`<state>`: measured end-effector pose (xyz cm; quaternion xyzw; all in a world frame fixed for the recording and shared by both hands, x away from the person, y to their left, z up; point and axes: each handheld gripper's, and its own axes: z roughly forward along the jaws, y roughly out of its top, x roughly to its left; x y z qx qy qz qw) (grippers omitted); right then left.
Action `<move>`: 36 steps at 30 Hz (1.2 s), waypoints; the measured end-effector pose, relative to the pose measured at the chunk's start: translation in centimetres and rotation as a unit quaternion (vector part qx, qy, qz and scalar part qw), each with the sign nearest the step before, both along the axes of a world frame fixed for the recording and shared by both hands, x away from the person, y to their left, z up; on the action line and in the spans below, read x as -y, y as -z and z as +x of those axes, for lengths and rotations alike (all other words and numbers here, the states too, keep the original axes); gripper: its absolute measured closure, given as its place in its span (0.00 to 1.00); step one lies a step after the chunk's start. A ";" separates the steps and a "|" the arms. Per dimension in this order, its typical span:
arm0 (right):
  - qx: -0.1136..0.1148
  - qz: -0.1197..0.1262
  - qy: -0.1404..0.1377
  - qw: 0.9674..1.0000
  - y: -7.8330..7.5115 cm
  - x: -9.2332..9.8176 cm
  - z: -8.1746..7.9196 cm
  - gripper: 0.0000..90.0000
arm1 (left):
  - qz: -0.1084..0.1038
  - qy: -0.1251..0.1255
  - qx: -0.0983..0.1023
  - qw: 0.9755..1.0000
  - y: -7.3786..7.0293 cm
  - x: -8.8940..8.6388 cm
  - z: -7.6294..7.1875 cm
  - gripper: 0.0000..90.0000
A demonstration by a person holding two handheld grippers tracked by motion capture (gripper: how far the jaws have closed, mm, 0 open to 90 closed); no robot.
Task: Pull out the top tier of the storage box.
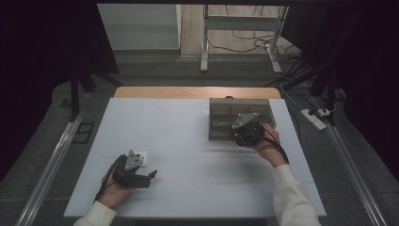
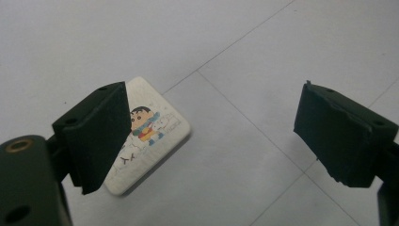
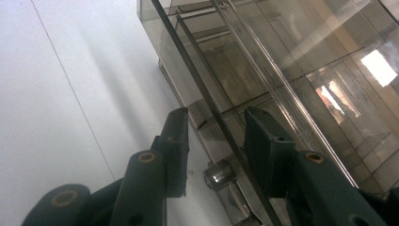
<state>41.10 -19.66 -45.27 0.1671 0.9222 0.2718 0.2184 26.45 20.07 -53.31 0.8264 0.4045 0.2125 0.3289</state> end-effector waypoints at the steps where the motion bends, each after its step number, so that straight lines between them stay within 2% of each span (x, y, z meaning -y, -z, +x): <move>1: -0.001 0.000 0.000 1.000 0.0 0.0 0.0 0.68 | 0.000 0.000 0.000 1.000 0.0 0.0 0.0 0.13; 13: -0.005 -0.003 -0.006 1.000 -0.1 0.1 -0.2 0.68 | 0.002 0.000 0.000 1.000 0.0 0.0 0.0 0.13; 18: -0.004 0.005 -0.003 1.000 -0.4 0.2 -0.3 0.71 | 0.003 0.000 0.000 1.000 0.0 0.0 0.0 0.13; 26: -0.015 0.012 -0.009 1.000 -0.5 0.5 -0.4 0.72 | 0.004 0.001 0.000 1.000 0.0 0.0 0.0 0.13; 36: -0.021 0.007 -0.016 1.000 -0.6 0.7 -0.4 0.73 | 0.005 0.002 -0.001 1.000 0.1 0.1 0.0 0.13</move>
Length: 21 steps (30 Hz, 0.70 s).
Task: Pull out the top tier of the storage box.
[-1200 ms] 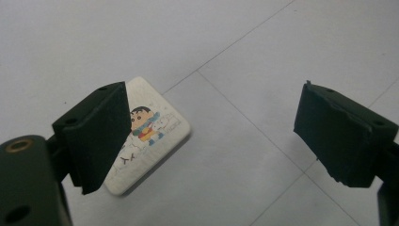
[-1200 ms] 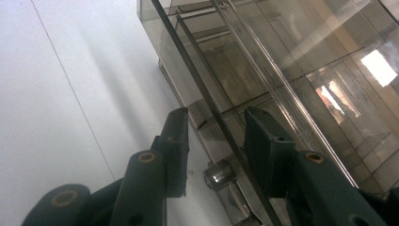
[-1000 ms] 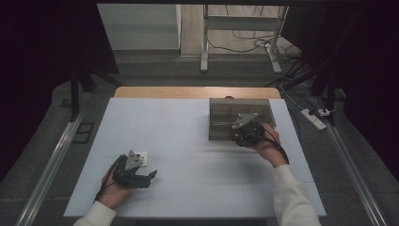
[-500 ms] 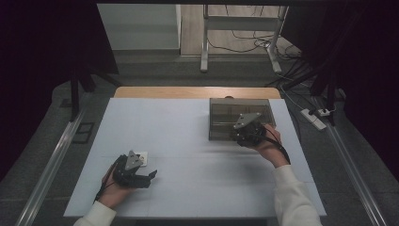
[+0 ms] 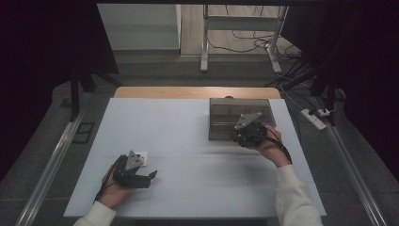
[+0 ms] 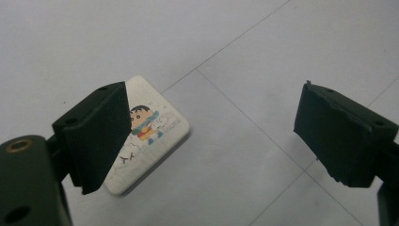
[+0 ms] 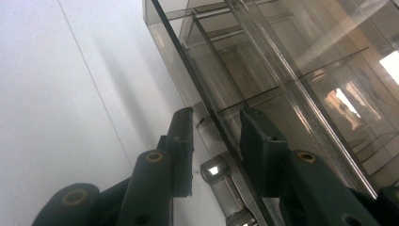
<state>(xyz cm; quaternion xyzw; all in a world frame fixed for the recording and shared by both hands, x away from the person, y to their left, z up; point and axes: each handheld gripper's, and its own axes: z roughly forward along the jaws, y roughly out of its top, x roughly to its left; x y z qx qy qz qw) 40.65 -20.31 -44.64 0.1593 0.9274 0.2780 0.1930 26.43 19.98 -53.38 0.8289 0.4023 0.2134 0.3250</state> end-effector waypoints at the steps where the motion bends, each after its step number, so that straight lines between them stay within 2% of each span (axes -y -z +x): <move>1: -0.003 0.000 -0.001 1.000 0.0 0.0 0.0 0.73 | 0.000 0.000 0.000 1.000 0.0 0.0 0.0 0.13; 8: -0.015 0.000 -0.005 1.000 -0.1 0.1 -0.1 0.74 | 0.001 0.000 0.000 1.000 0.0 0.0 0.0 0.13; 21: -0.020 -0.003 -0.011 1.000 -0.2 0.2 -0.3 0.74 | 0.002 0.000 -0.001 1.000 0.0 0.0 0.0 0.13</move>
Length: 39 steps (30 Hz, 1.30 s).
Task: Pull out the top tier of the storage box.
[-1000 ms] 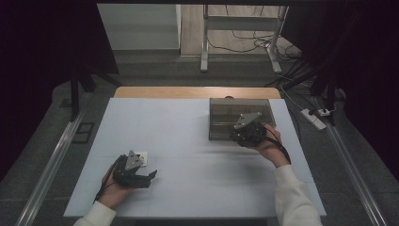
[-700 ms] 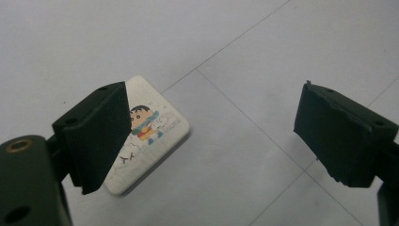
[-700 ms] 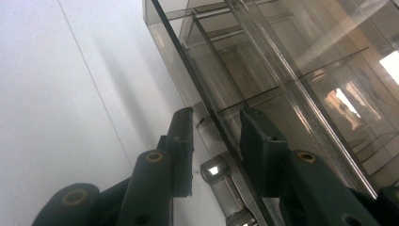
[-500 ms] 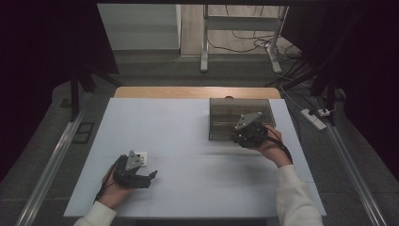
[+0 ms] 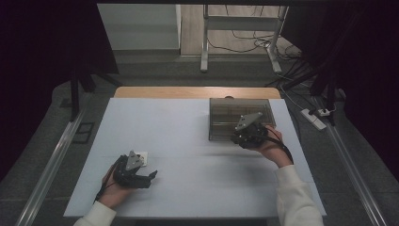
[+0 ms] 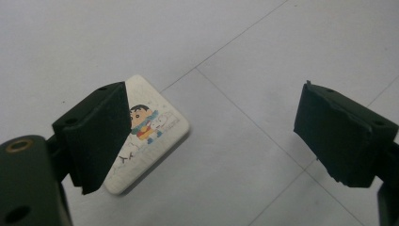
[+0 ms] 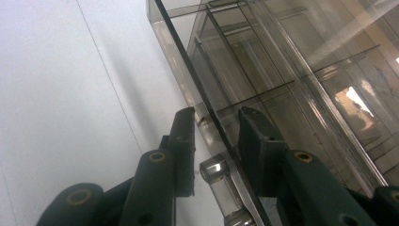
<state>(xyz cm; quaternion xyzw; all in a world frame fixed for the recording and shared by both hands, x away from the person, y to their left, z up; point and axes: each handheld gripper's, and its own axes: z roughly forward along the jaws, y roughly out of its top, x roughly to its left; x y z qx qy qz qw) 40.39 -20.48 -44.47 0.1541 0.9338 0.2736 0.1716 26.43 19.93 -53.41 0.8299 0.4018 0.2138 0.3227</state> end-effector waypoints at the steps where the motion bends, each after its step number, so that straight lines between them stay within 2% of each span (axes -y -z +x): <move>1: 0.001 0.001 0.000 1.000 0.0 0.0 0.0 0.74 | 0.000 0.000 0.000 1.000 0.0 0.0 0.0 0.13; 6: -0.007 0.005 -0.002 1.000 0.1 0.1 0.0 0.75 | 0.000 0.000 0.000 1.000 0.0 0.0 0.0 0.13; 29: -0.014 0.010 -0.010 1.000 0.1 0.6 -0.4 0.75 | 0.003 0.000 0.000 1.000 0.0 0.0 0.0 0.13; 39: -0.019 0.024 -0.007 0.999 0.2 0.8 -0.5 0.75 | 0.004 0.001 0.000 1.000 0.0 0.0 0.0 0.13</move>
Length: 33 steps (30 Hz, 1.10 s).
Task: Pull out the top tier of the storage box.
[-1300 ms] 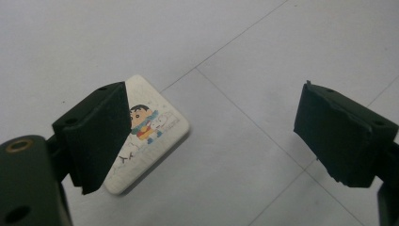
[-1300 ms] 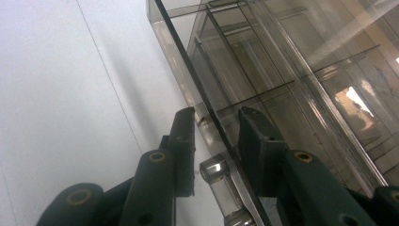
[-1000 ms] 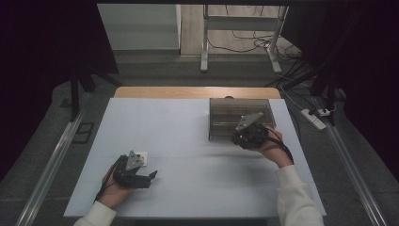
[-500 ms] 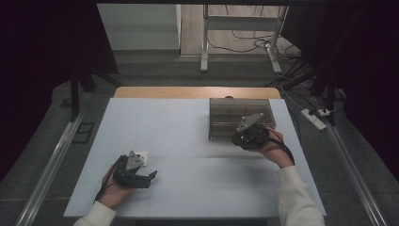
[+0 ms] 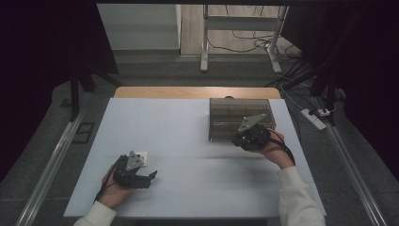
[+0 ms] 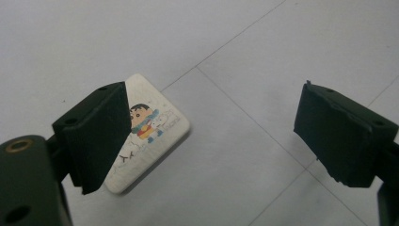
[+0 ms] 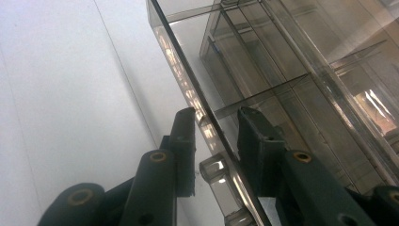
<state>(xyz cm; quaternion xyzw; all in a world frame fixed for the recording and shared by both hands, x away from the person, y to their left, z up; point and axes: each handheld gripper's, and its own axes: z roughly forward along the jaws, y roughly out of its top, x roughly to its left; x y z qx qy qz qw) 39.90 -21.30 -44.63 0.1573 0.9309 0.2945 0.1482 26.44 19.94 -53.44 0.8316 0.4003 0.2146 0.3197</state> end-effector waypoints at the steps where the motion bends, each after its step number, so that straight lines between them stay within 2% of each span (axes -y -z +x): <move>1: -0.001 0.002 0.000 1.000 0.0 0.0 0.0 0.75 | 0.000 0.000 0.000 1.000 0.0 0.0 0.0 0.13; 33: -0.010 0.007 -0.006 1.000 0.1 0.3 -0.4 0.75 | -0.002 0.000 0.000 1.000 0.0 0.0 0.0 0.13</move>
